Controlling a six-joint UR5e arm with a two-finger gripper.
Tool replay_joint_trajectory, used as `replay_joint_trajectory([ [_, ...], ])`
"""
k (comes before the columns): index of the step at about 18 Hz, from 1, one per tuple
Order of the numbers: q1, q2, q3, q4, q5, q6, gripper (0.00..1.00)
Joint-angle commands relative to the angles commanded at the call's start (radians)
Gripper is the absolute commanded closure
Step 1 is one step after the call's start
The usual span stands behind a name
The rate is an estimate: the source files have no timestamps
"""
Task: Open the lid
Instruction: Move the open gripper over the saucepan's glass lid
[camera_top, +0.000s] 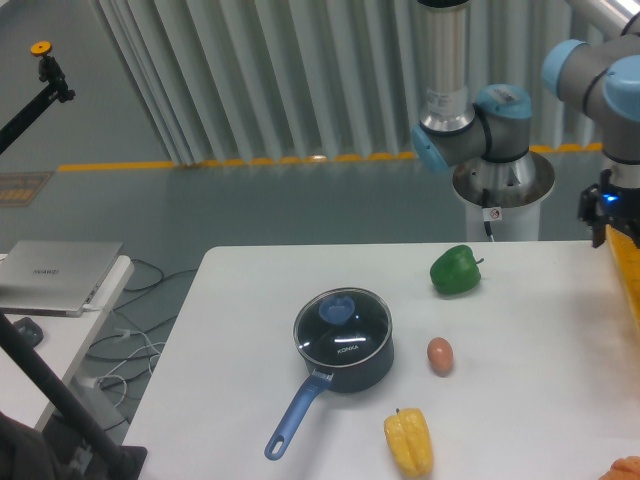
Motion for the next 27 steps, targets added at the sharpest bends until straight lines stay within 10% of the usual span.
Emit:
replay_joint_trajectory([
  [14, -0.321, -0.008, 0.028, 0.006, -0.018, -0.503, 0.00],
  [27, -0.601, -0.147, 0.123, 0.109, -0.020, -0.911, 0.00],
])
